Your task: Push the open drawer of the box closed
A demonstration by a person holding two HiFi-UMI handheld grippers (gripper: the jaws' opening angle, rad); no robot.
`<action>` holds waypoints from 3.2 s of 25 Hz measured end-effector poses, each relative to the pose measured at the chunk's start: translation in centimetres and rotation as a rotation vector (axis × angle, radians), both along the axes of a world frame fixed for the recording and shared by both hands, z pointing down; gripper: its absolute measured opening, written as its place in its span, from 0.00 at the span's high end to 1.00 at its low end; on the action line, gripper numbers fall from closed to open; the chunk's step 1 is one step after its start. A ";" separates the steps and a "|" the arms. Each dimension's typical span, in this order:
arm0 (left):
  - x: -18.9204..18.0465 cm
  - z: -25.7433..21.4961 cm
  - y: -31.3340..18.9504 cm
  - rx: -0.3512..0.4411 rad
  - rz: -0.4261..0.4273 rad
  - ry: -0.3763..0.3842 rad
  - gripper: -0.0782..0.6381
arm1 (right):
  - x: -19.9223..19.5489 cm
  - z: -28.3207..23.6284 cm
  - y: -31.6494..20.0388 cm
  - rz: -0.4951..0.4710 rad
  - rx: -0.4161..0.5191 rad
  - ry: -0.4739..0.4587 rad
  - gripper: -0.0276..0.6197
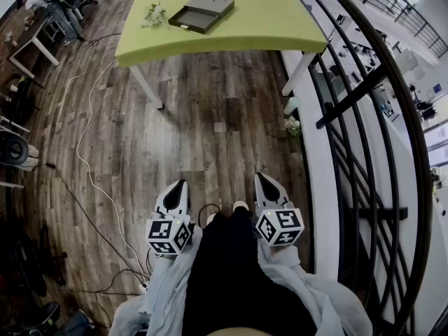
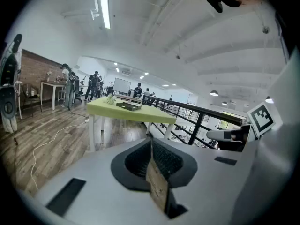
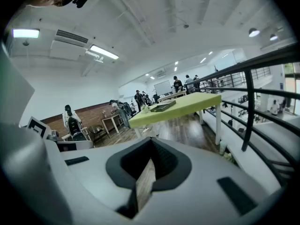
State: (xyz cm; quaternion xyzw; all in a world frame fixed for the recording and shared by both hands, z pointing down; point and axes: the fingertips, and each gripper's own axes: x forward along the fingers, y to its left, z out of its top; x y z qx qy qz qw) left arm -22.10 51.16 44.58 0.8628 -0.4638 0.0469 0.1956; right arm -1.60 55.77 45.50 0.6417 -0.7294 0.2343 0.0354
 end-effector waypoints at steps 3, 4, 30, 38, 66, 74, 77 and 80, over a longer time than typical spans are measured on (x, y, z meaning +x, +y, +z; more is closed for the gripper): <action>0.8 -0.6 0.0 -0.018 -0.033 0.044 0.85 | 1.3 -1.3 0.2 0.009 0.021 0.034 0.95; 1.2 -0.8 -0.1 -0.025 -0.036 0.066 0.85 | 1.7 -1.7 0.2 0.008 0.028 0.056 0.95; 7.1 -3.3 -2.1 0.031 -0.031 0.176 0.70 | 3.7 -1.5 -3.3 -0.135 0.047 0.069 0.95; 8.9 -1.8 -2.2 0.015 -0.095 0.150 0.70 | 5.9 -0.3 -4.0 -0.173 0.032 0.067 0.95; 9.8 -1.2 -16.6 -0.004 -0.099 0.139 0.70 | 6.8 0.9 -18.0 -0.177 -0.018 0.075 0.95; 8.7 -1.6 -23.0 -0.023 -0.085 0.146 0.70 | 5.6 0.2 -24.4 -0.171 -0.025 0.072 0.95; 8.2 -1.9 -25.2 -0.015 -0.068 0.142 0.70 | 5.1 0.0 -26.8 -0.158 -0.016 0.074 0.95; 7.7 -1.9 -27.5 -0.012 -0.057 0.140 0.70 | 4.8 0.1 -29.1 -0.140 -0.012 0.071 0.95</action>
